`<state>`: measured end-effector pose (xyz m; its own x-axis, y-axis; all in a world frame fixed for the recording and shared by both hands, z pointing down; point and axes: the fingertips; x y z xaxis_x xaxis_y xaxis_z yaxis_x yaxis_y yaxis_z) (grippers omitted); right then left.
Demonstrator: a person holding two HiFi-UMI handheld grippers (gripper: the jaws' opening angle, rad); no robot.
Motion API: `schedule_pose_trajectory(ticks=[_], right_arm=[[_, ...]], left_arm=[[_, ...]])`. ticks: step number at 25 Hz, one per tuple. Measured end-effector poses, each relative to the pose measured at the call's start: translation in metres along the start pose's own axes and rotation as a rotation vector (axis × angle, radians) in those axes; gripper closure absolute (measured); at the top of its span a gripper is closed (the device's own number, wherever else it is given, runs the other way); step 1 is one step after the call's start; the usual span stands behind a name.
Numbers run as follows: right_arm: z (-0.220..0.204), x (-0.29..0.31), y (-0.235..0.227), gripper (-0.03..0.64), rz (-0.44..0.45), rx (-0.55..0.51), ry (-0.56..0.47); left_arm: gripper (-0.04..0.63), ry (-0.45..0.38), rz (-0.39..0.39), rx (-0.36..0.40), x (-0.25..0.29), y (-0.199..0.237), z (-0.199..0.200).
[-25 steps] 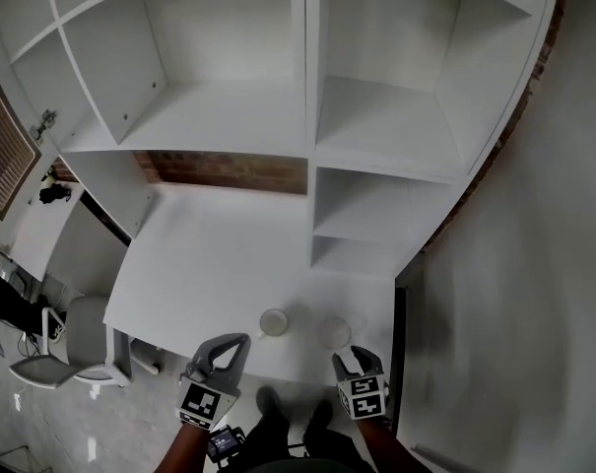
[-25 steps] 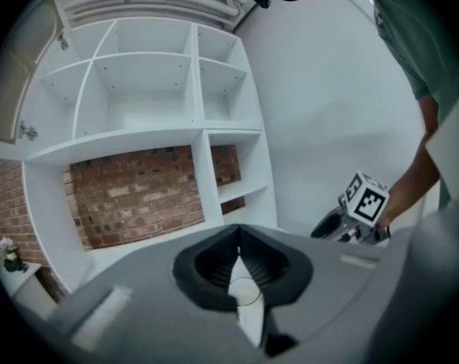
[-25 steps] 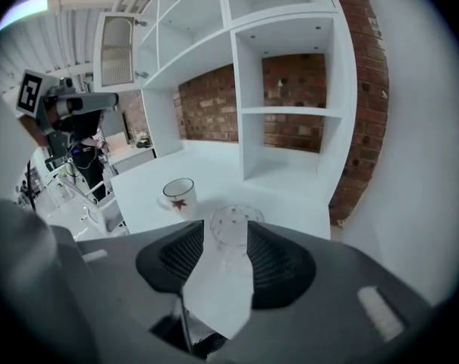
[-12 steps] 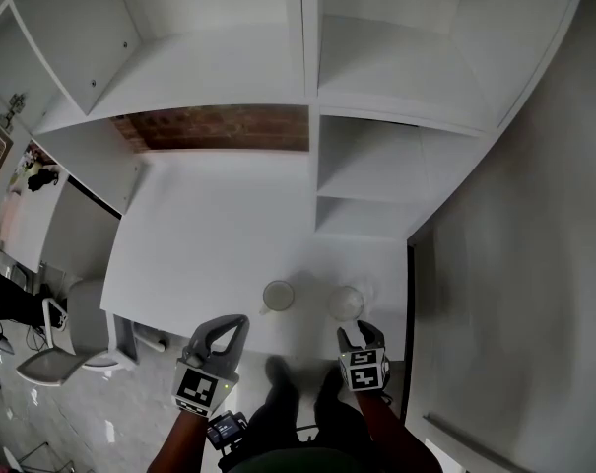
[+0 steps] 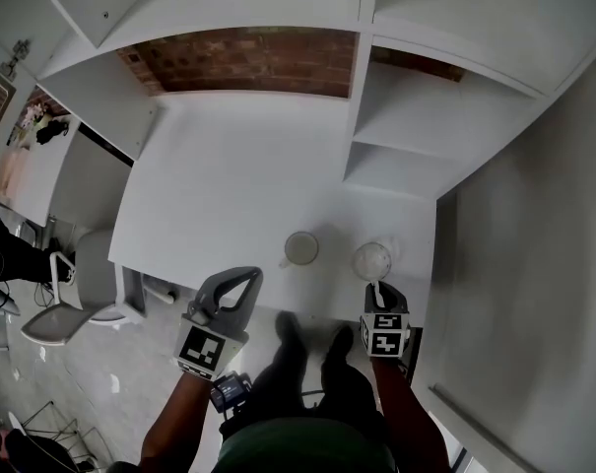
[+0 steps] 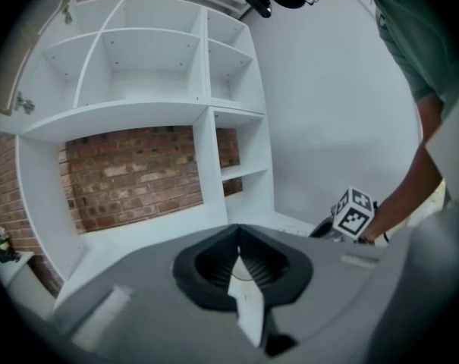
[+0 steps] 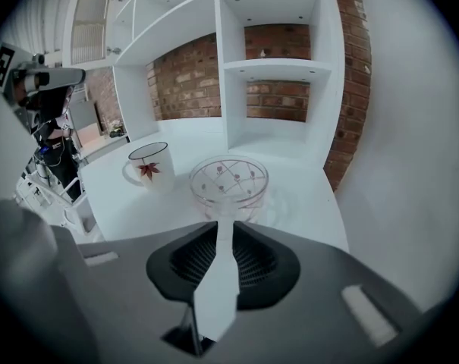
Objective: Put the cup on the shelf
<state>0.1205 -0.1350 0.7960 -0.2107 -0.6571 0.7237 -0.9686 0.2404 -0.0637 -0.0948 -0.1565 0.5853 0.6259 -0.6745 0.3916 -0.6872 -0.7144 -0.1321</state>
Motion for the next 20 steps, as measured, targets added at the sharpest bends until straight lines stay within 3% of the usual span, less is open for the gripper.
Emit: schedule_pose_trajectory(ticks=[20], right_arm=[[0.044, -0.030, 0.014, 0.554, 0.055, 0.006, -0.163]], left_arm=[[0.594, -0.050, 0.060, -0.006, -0.040, 0.019, 0.013]])
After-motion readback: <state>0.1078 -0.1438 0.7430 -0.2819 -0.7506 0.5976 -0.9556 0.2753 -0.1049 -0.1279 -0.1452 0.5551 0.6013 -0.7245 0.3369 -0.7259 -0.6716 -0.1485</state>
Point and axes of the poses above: the fingertips, and each gripper's own axes: x forward along the fingers, y to its left, z out of its top, and after that the axes turned 1 degree about y, right-handed
